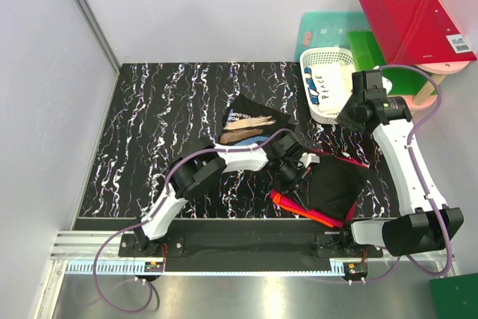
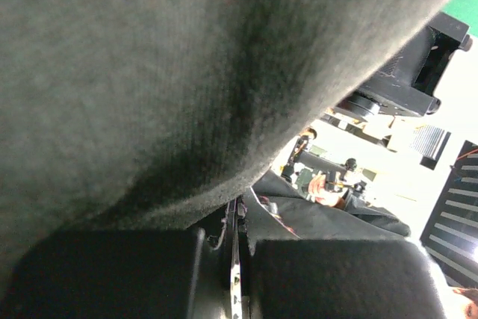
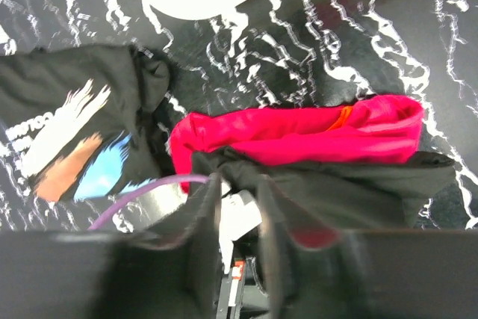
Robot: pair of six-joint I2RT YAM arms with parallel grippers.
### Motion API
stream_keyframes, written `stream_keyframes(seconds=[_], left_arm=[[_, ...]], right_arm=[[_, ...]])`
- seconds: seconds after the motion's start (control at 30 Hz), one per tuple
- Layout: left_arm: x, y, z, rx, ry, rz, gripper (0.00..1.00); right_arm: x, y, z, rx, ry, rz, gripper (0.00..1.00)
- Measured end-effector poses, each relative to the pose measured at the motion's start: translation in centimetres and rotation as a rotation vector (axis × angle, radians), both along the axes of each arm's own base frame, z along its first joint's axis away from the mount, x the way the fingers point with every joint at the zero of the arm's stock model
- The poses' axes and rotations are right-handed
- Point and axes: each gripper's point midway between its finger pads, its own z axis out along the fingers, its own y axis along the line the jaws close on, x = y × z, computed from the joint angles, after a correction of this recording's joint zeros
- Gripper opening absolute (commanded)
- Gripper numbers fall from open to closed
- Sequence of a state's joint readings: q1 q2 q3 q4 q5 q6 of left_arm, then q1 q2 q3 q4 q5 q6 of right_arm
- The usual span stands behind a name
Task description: Fold and stack the t-shirts
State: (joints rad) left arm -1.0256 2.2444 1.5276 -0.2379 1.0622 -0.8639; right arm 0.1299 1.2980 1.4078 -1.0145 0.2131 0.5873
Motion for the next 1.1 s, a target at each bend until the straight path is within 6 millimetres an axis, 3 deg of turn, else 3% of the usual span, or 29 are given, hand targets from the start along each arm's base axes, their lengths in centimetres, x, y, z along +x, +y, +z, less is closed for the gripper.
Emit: stream_keyframes(seconds=[0.03,0.07,0.1,0.13,0.17,0.3,0.37,0.47,0.6,0.7,0.8,0.93,1.1], left_arm=[[0.0,0.0,0.1,-0.003,-0.003,-0.004,0.3],[0.0,0.0,0.2,-0.004,-0.007,-0.009,0.49],[-0.1,0.1,0.3,-0.008,-0.016,-0.016,0.77],[-0.2,0.3,0.7,0.0,-0.018,-0.026,0.89],[-0.4,0.5,1.3,-0.01,-0.036,-0.04,0.99],[-0.9,1.9,5.2,-0.014,-0.114,-0.04,0.99],[0.0,3.5,7.5,-0.016,-0.171,0.003,0.99],[3.4,6.2,10.8,-0.039,-0.275,0.124,0.99],[10.5,11.3,13.2,-0.003,-0.421,0.361,0.99],[13.3,13.4,12.1,0.07,-0.472,0.436,0.99],[14.0,14.5,9.3,0.182,-0.469,0.441,0.99],[14.5,15.8,5.8,0.341,-0.46,0.42,0.99],[16.8,17.5,4.2,0.474,-0.502,0.448,0.99]], right_arm=[[0.0,0.1,0.0,0.006,0.001,0.005,0.57],[0.0,0.4,0.0,0.015,0.001,0.017,0.66],[0.0,0.6,0.1,0.021,-0.001,0.028,0.76],[0.0,0.9,0.2,0.035,-0.005,0.04,0.91],[0.1,1.1,0.3,0.044,-0.009,0.054,0.98],[0.5,2.2,0.7,0.079,-0.03,0.115,1.0],[0.8,2.9,0.8,0.101,-0.035,0.144,1.0],[1.7,3.9,-0.1,0.136,-0.005,0.182,1.0],[2.5,4.8,-1.9,0.169,0.046,0.203,1.0],[2.8,5.3,-2.3,0.193,0.056,0.22,0.99],[3.5,6.1,-3.1,0.226,0.079,0.237,1.0],[4.4,6.8,-5.9,0.252,0.157,0.238,1.0],[5.0,7.9,-8.2,0.307,0.224,0.259,1.0]])
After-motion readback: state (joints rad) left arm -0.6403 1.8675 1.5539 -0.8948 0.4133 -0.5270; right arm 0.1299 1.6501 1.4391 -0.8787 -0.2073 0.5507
